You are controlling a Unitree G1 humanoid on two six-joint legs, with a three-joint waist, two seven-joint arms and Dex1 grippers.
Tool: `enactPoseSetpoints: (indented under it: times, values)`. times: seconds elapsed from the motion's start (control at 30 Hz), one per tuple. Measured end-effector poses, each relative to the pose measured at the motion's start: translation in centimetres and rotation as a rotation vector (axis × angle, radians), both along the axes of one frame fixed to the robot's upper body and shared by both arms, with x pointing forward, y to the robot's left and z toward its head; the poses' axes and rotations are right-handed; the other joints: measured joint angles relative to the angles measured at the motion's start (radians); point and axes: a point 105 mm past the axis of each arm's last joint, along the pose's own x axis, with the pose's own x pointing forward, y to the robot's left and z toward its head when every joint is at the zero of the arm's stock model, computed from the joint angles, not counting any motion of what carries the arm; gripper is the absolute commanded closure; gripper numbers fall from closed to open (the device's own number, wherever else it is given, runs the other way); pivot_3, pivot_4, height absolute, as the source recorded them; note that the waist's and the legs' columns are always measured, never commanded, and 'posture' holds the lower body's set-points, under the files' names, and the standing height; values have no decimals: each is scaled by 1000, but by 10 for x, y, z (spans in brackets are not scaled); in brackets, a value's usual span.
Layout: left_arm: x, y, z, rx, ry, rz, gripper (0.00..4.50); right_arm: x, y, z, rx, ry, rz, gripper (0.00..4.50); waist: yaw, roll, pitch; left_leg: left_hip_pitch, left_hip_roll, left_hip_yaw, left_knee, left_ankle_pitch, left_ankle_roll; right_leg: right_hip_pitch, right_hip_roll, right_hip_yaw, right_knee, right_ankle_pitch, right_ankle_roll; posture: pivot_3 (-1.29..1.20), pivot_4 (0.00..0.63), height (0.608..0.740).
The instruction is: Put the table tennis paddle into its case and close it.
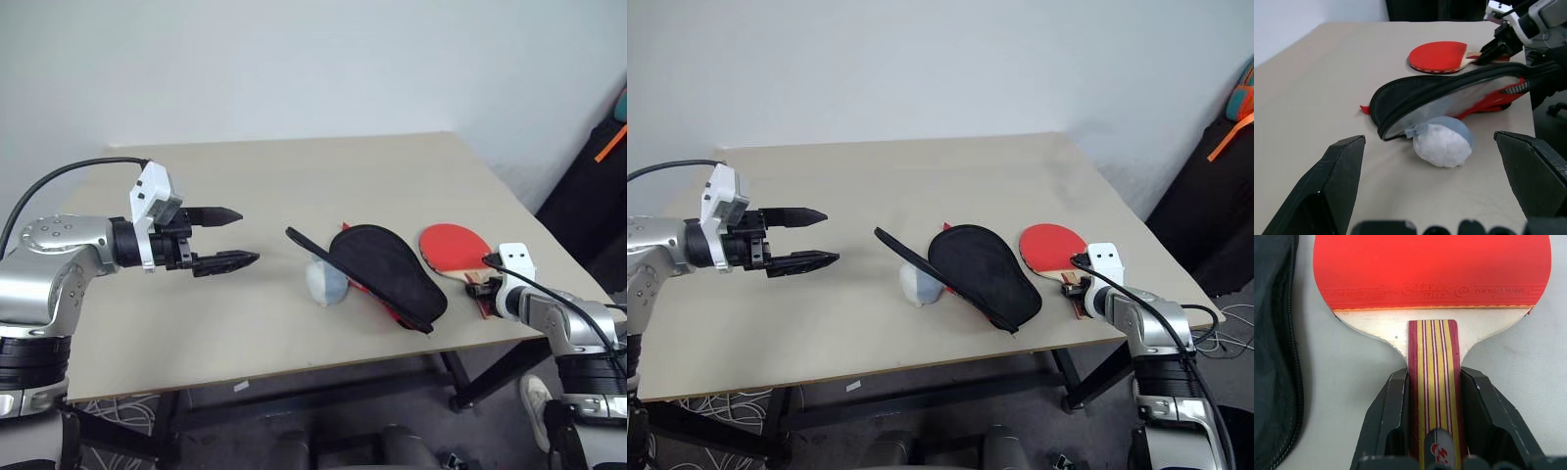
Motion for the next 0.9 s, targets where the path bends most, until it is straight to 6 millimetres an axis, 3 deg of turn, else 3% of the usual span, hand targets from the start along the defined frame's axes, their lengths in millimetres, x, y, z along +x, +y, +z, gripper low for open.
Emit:
enactPoseSetpoints:
  times: [0.13,0.2,0.33,0.47,0.67,0.9]
  values:
    - [4,3,4,-8,4,15,0,10,-4,10,-13,-46,-60,3398,0,3,2,-1,0,2,-1,0,0,-2,0,2,0,0,1,0,0,740]
    - [4,3,4,-6,5,16,0,16,5,19,0,-83,-45,3398,-1,4,3,-1,0,2,-2,0,0,-3,1,3,0,0,1,0,0,740]
    - [4,2,2,0,12,13,0,22,47,47,33,-172,90,3398,-2,5,4,-1,4,3,-3,0,0,-5,7,7,0,1,0,0,0,740]
    - [4,1,1,5,15,5,0,15,93,65,68,-206,254,3398,0,5,4,-1,5,3,-3,0,0,-4,8,7,0,1,0,0,0,740]
    - [3,2,-3,7,23,9,0,-2,126,59,75,-154,404,3398,2,5,4,-1,5,4,-2,0,0,-4,8,9,0,1,0,0,0,740]
    - [1,4,-12,8,50,19,0,-12,131,43,77,-91,438,3398,2,5,4,-1,5,5,-2,0,0,-5,8,10,0,1,0,0,0,740]
